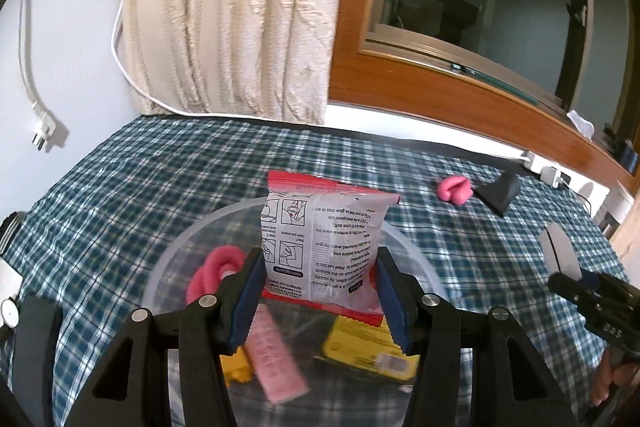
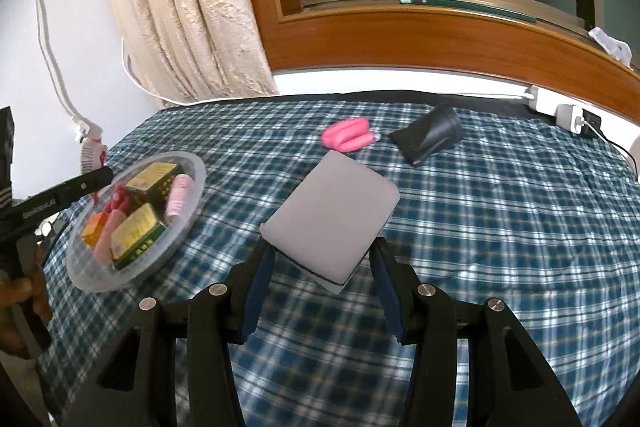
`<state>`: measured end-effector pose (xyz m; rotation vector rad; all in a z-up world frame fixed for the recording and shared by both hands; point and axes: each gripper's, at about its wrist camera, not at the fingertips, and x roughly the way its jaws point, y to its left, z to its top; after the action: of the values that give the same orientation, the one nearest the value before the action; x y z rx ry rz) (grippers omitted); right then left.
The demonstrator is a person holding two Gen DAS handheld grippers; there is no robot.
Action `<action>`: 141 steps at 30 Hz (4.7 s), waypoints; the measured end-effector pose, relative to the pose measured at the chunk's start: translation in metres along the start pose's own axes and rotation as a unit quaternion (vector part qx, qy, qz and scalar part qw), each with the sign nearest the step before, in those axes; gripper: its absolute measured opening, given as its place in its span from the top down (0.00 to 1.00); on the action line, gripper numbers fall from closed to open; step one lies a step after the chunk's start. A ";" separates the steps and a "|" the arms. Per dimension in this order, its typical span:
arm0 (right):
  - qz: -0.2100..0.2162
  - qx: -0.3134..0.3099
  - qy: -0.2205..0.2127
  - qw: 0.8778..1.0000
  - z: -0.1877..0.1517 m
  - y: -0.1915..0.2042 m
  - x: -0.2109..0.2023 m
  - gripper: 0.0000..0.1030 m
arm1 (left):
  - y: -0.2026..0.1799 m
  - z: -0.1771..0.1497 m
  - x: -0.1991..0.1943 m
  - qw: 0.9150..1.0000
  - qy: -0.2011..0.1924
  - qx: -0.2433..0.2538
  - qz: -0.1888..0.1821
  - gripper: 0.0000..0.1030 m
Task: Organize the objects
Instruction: 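Lower the snack packet into the clear bowl and open the left tool, then lower the white square case into the bowl and open the right tool, then move the right tool to the black cup and grasp it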
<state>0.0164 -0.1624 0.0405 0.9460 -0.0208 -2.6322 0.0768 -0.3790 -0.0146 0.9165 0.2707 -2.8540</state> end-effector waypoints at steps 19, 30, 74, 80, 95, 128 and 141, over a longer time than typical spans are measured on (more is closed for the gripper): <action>0.058 -0.047 -0.009 0.997 0.017 0.096 0.012 0.51 | 0.040 -0.010 0.011 0.999 0.018 -0.022 -0.030 0.35; 0.100 -0.088 0.007 0.991 0.013 0.144 0.018 0.51 | 0.065 -0.005 0.001 0.998 -0.013 -0.060 -0.018 0.20; 0.165 -0.112 0.009 0.980 0.004 0.184 0.027 0.31 | 0.094 -0.004 -0.007 0.993 -0.039 -0.101 0.039 0.01; 0.147 -0.084 0.010 0.985 0.006 0.167 0.028 0.29 | 0.088 -0.005 -0.006 0.994 -0.039 -0.086 0.048 0.01; 0.078 -0.028 0.024 0.996 0.009 0.124 0.040 0.16 | 0.079 -0.007 -0.001 0.995 -0.036 -0.061 0.072 0.01; -0.078 0.049 0.050 0.995 0.030 -0.020 0.076 0.16 | -0.012 0.007 0.011 0.999 -0.001 0.036 0.008 0.01; -0.075 0.134 0.035 0.987 0.080 -0.095 0.118 0.16 | -0.061 0.011 0.021 0.995 0.022 0.087 -0.042 0.01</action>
<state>-0.1473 -0.1194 0.0182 1.1683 -0.3064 -2.7797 0.0430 -0.3231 -0.0104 1.0243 0.0674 -2.9742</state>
